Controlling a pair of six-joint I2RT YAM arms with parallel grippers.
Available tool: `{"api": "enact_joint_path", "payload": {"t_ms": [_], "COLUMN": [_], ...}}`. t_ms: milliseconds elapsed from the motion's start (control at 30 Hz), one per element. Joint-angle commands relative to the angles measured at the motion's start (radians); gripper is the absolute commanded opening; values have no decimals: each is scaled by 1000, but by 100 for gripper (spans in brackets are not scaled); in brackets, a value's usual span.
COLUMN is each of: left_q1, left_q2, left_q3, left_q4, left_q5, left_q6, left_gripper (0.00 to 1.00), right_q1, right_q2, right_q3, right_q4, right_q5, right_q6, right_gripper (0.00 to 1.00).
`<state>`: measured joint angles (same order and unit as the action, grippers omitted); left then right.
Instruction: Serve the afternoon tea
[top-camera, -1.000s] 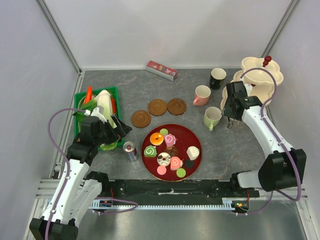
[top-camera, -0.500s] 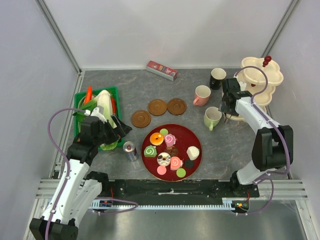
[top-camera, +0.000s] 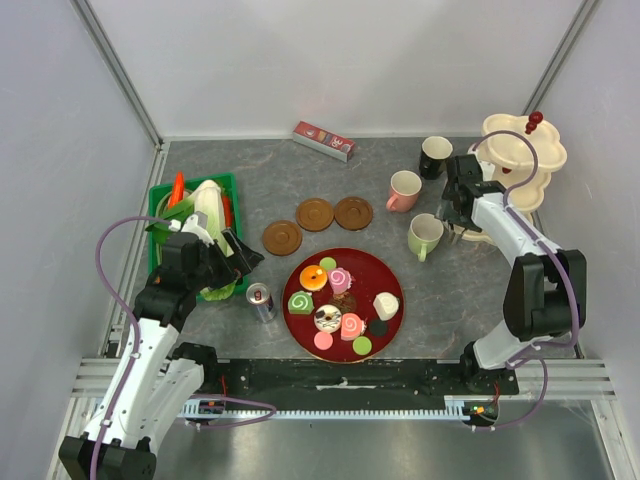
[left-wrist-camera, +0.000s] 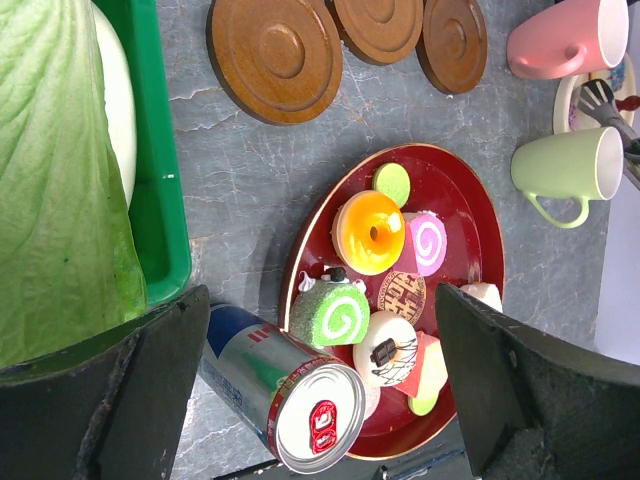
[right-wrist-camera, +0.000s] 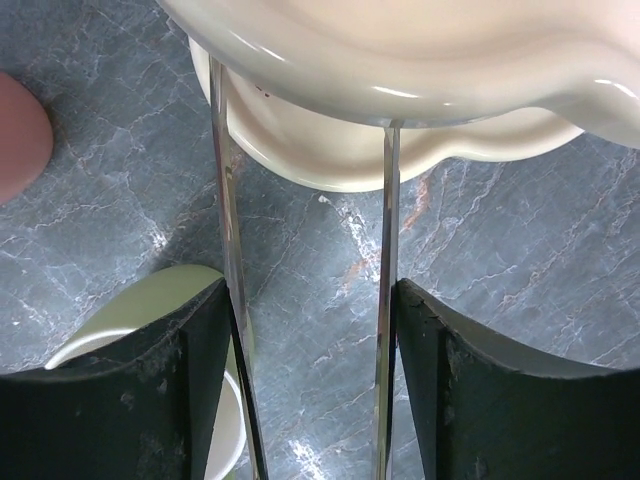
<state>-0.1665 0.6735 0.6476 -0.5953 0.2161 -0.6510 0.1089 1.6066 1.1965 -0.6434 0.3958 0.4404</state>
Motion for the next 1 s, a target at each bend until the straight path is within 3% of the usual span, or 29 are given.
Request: {"api": "enact_joint_path", "payload": {"t_ms": [0,467,667,767,967], "left_q1": [4,2,2,2,2], "left_q2": [-3,-3,-8,-5,-3], "left_q3": [-5,-6,-11,-9,-9], "left_q4": [35,40,46,46,46], "left_q5": [9,34,35,37,37], "left_q6": [-18,-18,-19,-19,-18], "left_gripper": [99,99,99,99,99], "right_q1": [-3,-3,-2,0,58], "right_q2": [-91,-417,-597,-634,-639], "right_q3": [26,-49,9,61,91], "right_q4": [-5,-186,-265,-291,-269], "right_q5": [8,-101,-300,-392,-730], "right_q6": [6,-15,-77,-100,-118], "right_gripper": [71,71,71,70,70]}}
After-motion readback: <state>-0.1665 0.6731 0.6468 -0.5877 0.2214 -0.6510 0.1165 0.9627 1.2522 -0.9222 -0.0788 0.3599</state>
